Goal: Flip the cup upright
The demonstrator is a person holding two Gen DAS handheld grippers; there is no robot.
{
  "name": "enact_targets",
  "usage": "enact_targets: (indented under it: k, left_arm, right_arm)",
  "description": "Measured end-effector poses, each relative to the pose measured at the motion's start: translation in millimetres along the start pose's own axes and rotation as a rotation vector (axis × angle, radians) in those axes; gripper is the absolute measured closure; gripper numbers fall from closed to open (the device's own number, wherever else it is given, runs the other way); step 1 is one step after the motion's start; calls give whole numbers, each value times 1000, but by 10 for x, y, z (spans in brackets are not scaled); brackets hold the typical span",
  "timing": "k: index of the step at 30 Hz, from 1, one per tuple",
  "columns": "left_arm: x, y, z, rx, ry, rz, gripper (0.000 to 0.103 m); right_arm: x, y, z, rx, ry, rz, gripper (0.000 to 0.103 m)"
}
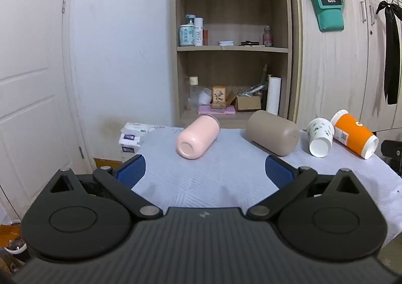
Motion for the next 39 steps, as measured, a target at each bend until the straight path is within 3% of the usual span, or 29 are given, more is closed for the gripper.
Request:
enact_targets:
  k: [8,18,39]
  left_arm:
    - [56,-46,-58,55,67,-54,0]
    - [158,-59,-78,78,107,-51,0]
    - [205,1,-104,98,99,-49,0]
  right_arm:
    - [13,7,-5,22,17,-3,0]
    - [39,16,-21,6,33,0,0]
    - [64,25,-30,17,48,1,0]
Point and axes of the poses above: each gripper's, at about its wrist camera, not at the fingertips, and y roughly against the way its jaws point, x to its left, z to its top, the point moved 3 cm from there along -y, roughly the way its jaws point, and after that the axes turned 4 degrees about z, right-handed, at the moved point
